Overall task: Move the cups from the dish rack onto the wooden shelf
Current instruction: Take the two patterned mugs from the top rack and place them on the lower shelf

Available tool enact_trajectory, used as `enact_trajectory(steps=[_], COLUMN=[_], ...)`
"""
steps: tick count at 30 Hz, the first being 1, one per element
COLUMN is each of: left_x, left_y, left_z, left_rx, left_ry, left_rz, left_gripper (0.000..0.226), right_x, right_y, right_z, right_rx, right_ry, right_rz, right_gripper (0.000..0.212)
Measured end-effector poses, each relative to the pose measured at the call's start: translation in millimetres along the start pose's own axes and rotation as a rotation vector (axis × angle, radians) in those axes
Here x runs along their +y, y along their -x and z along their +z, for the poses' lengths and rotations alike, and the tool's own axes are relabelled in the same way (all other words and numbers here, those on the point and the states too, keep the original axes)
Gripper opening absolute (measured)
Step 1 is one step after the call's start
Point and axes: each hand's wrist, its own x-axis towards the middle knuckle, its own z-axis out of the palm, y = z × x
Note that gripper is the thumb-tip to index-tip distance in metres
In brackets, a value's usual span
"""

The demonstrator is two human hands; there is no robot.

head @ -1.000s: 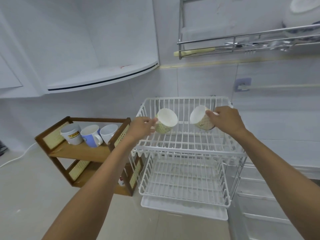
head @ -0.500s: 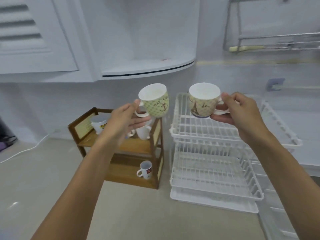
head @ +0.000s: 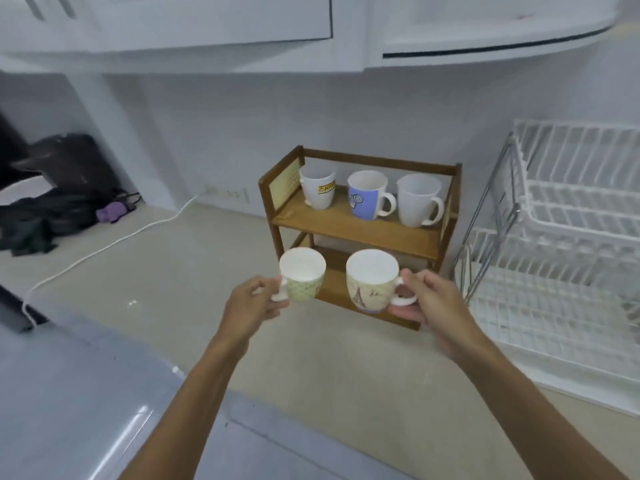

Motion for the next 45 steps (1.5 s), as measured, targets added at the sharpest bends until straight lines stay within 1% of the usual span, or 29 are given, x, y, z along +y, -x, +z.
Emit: enact_trajectory(steps=[4, 10, 14, 17, 20, 23, 28, 32, 35, 39, 42, 45], left_x=[-56, -92, -104, -110, -118, -126, -139, -148, -150, -150, -151, -149], left_y=[-33, -98, -139, -165, -181, -192, -205, -215, -222, -227, -228, -226], left_z=[15, 51, 74, 86, 94, 97, 90, 86, 87, 91, 95, 97], left_rx=[0.025, 0.086, 0.12, 0.119, 0.115, 0.105, 0.051, -0.016, -0.034, -0.006, 0.038, 0.046], left_ry=[0.04, 0.072, 0.046, 0.066, 0.086, 0.095, 0.105, 0.133, 0.155, 0.247, 0.216, 0.193], left_rz=[-0.16, -0.271, -0.287, -0.326, -0.319, -0.34, -0.33, -0.323, -0.325, -0.351, -0.349, -0.346], left_gripper=[0.037, 0.028, 0.027, 0.027, 0.034, 0.029, 0.026, 0.027, 0.027, 0.022, 0.028, 0.028], right_x=[49, 99, 125, 137, 148, 154, 162, 168, 171, 175, 180, 183], right_y=[-25, -84, -124, -147, -162, -169, -178, -181, -181, -185, -189, -193], right_z=[18, 39, 56, 63, 68, 75, 78, 85, 90, 92, 93, 89], right_rx=[0.034, 0.1, 0.132, 0.126, 0.14, 0.167, 0.198, 0.252, 0.304, 0.361, 0.413, 0.448], right_ry=[0.033, -0.001, -0.005, 0.01, 0.061, 0.045, 0.09, -0.056, -0.131, -0.182, -0.191, -0.201], right_rz=[0.098, 0.182, 0.187, 0.209, 0.191, 0.2, 0.171, 0.186, 0.198, 0.186, 0.176, 0.169], right_gripper=[0.027, 0.017, 0.027, 0.024, 0.028, 0.032, 0.029, 0.025, 0.022, 0.021, 0.024, 0.017])
